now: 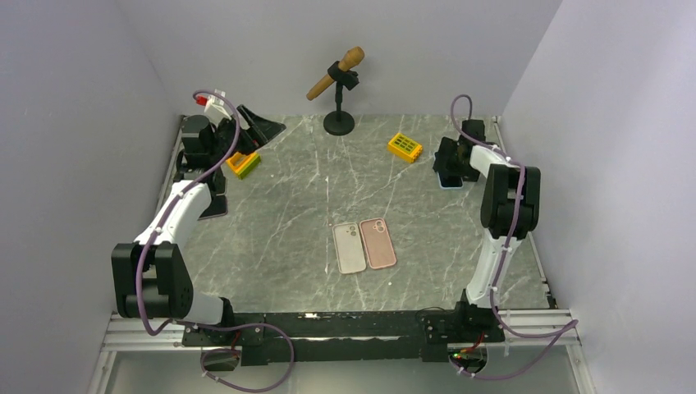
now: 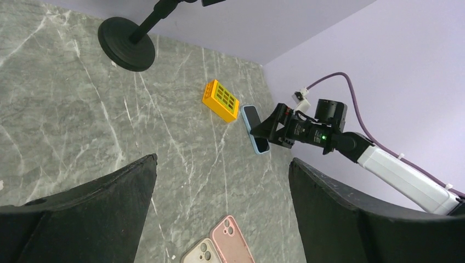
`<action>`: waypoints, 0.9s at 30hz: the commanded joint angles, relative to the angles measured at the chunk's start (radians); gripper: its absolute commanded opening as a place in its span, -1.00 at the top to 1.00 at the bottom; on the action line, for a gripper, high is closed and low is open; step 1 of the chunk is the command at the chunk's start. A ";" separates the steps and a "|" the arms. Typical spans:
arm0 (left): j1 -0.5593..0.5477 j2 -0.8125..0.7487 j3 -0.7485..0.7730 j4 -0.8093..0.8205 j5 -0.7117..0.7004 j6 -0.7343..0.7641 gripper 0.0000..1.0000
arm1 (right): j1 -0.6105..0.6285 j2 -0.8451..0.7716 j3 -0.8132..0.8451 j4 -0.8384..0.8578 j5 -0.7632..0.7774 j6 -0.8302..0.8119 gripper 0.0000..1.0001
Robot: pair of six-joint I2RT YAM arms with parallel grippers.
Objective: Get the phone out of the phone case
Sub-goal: Pick up the phone at the center of the board.
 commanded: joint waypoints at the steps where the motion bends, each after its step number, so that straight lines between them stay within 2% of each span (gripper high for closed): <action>1: 0.008 -0.004 -0.004 0.037 0.020 -0.013 -0.85 | 0.036 0.097 0.075 -0.218 0.108 -0.086 -1.00; 6: 0.008 0.012 0.000 0.033 0.030 -0.027 -0.85 | 0.056 0.242 0.271 -0.397 0.139 -0.082 -0.99; 9: 0.030 0.021 0.004 0.027 0.038 -0.026 -0.70 | 0.060 0.308 0.360 -0.467 0.128 -0.105 -0.95; 11: 0.032 0.030 0.014 0.017 0.045 -0.024 -0.63 | 0.060 0.325 0.384 -0.489 0.125 -0.119 -0.76; 12: 0.031 0.035 0.016 0.010 0.046 -0.026 -0.62 | 0.061 0.331 0.394 -0.494 0.122 -0.125 -0.60; 14: 0.031 0.042 0.017 0.002 0.045 -0.027 -0.61 | 0.062 0.344 0.420 -0.520 0.094 -0.134 -0.16; 16: 0.030 0.054 0.022 -0.003 0.052 -0.028 -0.62 | 0.063 0.329 0.414 -0.522 0.055 -0.134 0.11; 20: 0.020 0.084 0.034 -0.011 0.074 -0.037 -0.63 | 0.062 0.172 0.255 -0.382 -0.049 -0.095 0.36; 22: 0.018 0.098 0.040 -0.017 0.078 -0.034 -0.64 | 0.061 0.070 0.149 -0.297 -0.065 -0.056 0.58; 27: -0.038 0.118 0.059 -0.037 0.088 -0.020 -0.64 | 0.055 -0.228 -0.194 -0.018 -0.133 0.049 0.95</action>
